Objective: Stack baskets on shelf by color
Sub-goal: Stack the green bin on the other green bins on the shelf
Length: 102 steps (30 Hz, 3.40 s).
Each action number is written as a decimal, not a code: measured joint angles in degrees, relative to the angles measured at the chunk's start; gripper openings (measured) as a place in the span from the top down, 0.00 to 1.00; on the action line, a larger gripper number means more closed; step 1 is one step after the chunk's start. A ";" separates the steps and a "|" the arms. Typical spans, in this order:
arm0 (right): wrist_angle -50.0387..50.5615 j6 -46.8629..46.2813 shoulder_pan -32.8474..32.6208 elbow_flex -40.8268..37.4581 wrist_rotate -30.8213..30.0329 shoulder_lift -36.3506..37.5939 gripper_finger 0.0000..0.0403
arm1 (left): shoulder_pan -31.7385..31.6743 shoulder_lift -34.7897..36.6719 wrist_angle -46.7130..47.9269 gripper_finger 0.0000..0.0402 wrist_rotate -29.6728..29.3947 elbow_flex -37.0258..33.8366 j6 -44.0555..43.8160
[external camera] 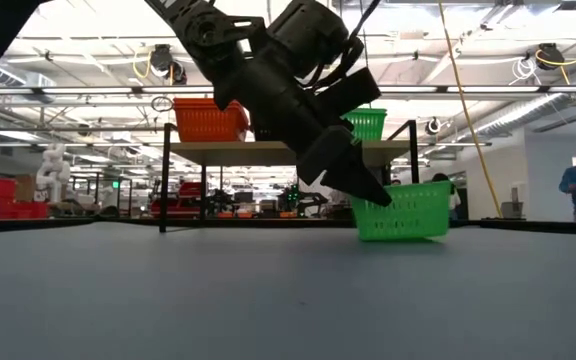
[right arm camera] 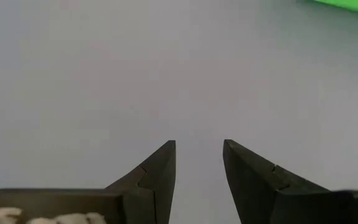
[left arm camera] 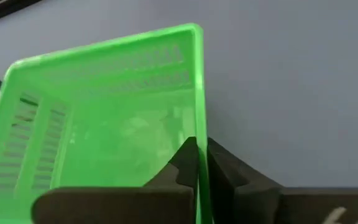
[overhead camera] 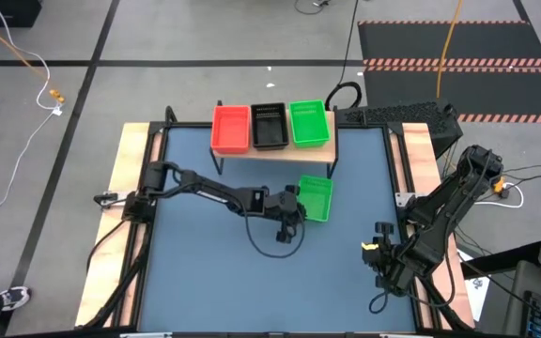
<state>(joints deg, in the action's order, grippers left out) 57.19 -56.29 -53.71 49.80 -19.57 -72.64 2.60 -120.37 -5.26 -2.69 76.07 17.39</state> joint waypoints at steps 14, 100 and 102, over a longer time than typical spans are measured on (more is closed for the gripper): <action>-0.01 0.00 0.00 0.00 0.04 0.00 0.68 | 5.52 11.69 12.13 0.97 -2.90 5.89 2.68; -0.44 8.16 4.74 0.00 0.13 -0.02 0.68 | -15.70 -6.77 57.96 0.61 -14.39 58.28 10.57; -0.42 8.17 4.74 0.00 0.07 0.00 0.68 | -15.58 -6.60 58.50 0.64 -14.26 58.25 11.12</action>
<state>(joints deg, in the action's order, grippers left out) 56.77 -48.12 -48.97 49.80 -19.51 -72.64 -12.99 -126.98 53.24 -16.95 134.32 28.51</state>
